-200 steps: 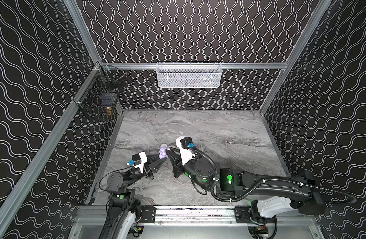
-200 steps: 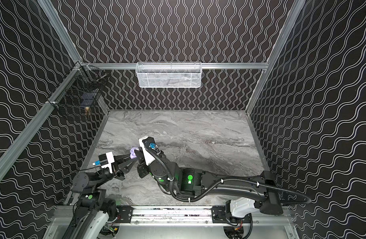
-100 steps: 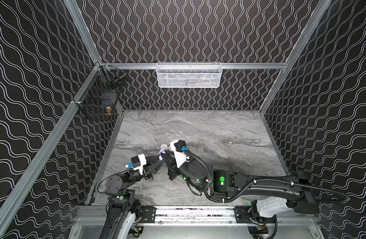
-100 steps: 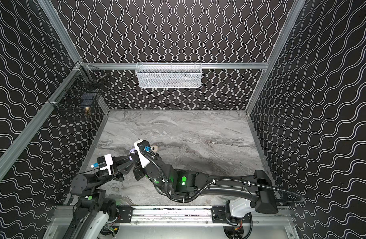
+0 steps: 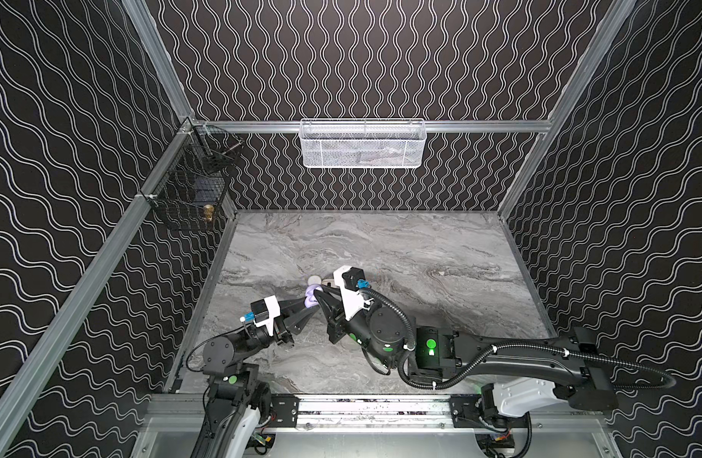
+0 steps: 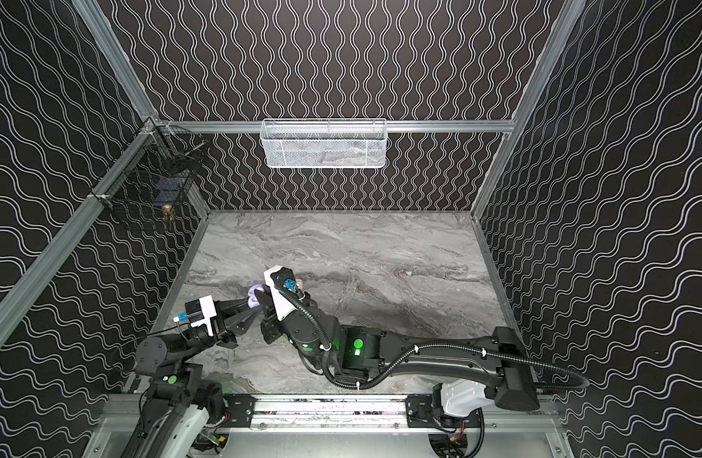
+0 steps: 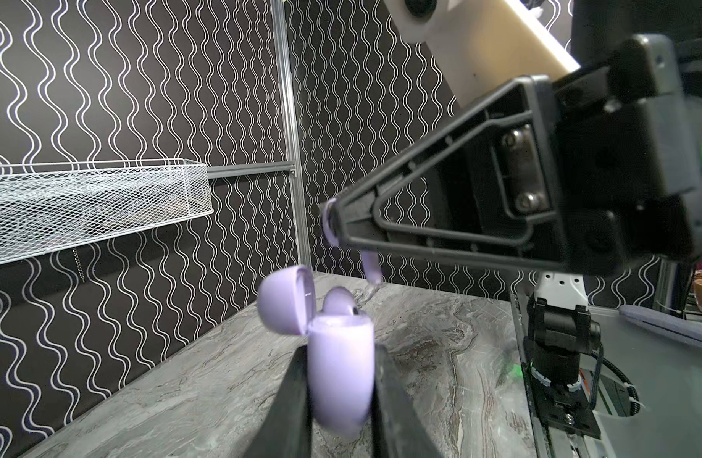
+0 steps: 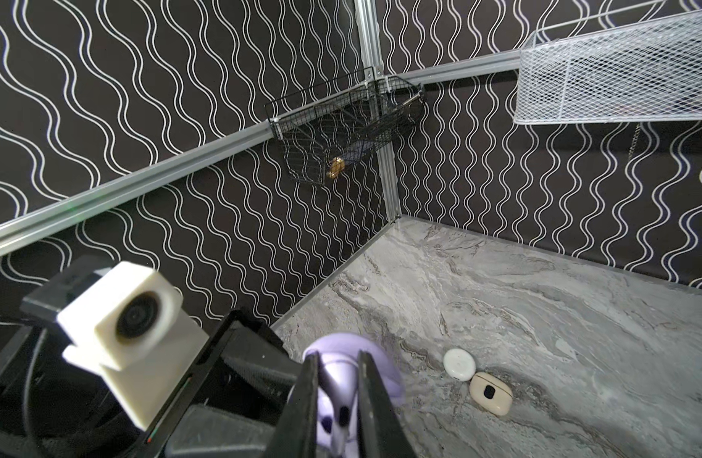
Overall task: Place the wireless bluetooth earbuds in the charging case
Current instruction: 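Lift the earbud and carry it to the lavender case in the left gripper, then lower the earbud into the empty slot of the lavender case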
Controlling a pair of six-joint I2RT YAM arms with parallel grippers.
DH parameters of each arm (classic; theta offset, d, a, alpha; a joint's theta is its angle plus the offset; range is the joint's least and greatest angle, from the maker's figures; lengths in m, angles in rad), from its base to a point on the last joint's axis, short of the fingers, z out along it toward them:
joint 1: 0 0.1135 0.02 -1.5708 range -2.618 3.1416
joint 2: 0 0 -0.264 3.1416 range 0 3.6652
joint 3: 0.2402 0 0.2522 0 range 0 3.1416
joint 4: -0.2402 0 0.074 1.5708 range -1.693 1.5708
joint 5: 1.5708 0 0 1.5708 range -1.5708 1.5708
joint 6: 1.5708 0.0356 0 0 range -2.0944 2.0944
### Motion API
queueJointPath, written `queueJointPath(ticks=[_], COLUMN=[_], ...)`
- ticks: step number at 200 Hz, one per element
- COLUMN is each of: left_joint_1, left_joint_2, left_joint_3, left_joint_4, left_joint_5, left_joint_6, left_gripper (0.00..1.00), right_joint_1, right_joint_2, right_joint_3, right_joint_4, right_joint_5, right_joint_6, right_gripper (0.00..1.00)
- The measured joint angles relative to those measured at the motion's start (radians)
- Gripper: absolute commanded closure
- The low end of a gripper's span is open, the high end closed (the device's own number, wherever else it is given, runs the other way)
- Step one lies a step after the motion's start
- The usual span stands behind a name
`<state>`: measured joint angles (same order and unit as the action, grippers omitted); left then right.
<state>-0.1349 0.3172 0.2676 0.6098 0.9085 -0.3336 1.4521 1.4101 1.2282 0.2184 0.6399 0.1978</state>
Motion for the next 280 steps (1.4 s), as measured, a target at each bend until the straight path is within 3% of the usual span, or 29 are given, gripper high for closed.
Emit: queueJointPath(ticks=[143, 280], left_joint_1=[0.0, 0.0], left_joint_2=[-0.026, -0.036], left_joint_3=[0.0, 0.008], left_joint_4=[-0.035, -0.114], left_joint_5=[-0.008, -0.041], left_joint_6=[0.001, 0.023], left_gripper=[1.0, 1.0], right_joint_1=[0.0, 0.001], right_joint_2=[0.077, 0.064], right_joint_3=[0.008, -0.069], right_joint_4=[0.105, 0.15], right_joint_5=[0.025, -0.002], right_joint_6=[-0.034, 0.023], right_gripper=[0.86, 0.88])
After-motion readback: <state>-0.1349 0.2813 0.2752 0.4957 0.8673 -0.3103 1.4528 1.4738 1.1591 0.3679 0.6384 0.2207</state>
